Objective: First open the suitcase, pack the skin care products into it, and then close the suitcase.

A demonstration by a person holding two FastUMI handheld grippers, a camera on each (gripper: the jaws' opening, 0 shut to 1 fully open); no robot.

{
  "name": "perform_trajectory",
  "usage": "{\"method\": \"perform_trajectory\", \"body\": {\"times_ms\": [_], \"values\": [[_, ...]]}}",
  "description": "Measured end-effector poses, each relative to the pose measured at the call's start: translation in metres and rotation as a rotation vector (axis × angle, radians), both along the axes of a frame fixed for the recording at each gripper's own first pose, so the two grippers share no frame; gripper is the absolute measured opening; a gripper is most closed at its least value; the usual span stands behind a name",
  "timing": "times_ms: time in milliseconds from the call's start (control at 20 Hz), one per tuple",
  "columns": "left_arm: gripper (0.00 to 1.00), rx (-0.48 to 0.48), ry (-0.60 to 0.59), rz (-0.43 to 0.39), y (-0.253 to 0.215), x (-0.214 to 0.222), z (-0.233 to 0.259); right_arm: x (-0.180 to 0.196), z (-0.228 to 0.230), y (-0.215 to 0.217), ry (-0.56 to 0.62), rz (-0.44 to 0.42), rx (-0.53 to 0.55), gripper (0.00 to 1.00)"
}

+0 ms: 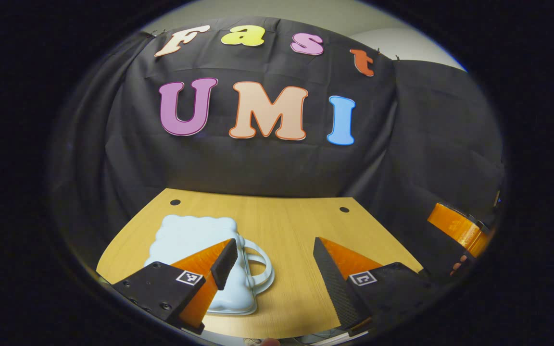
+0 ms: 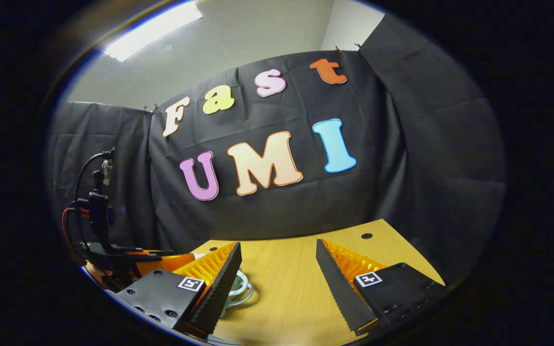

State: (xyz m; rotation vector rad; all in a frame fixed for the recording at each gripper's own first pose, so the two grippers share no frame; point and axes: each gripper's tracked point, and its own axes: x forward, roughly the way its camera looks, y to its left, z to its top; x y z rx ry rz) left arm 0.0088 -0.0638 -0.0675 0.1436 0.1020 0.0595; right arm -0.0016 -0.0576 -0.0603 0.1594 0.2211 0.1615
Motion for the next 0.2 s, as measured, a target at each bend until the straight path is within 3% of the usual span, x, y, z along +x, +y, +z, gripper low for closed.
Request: {"method": "perform_trajectory", "body": {"times_ms": [200], "values": [[0.94,0.005,0.046,0.014,0.0132,-0.0011,-0.0147,-0.0030,-0.0017,0.0037,0.002,-0.009,-0.004,0.98]]}}
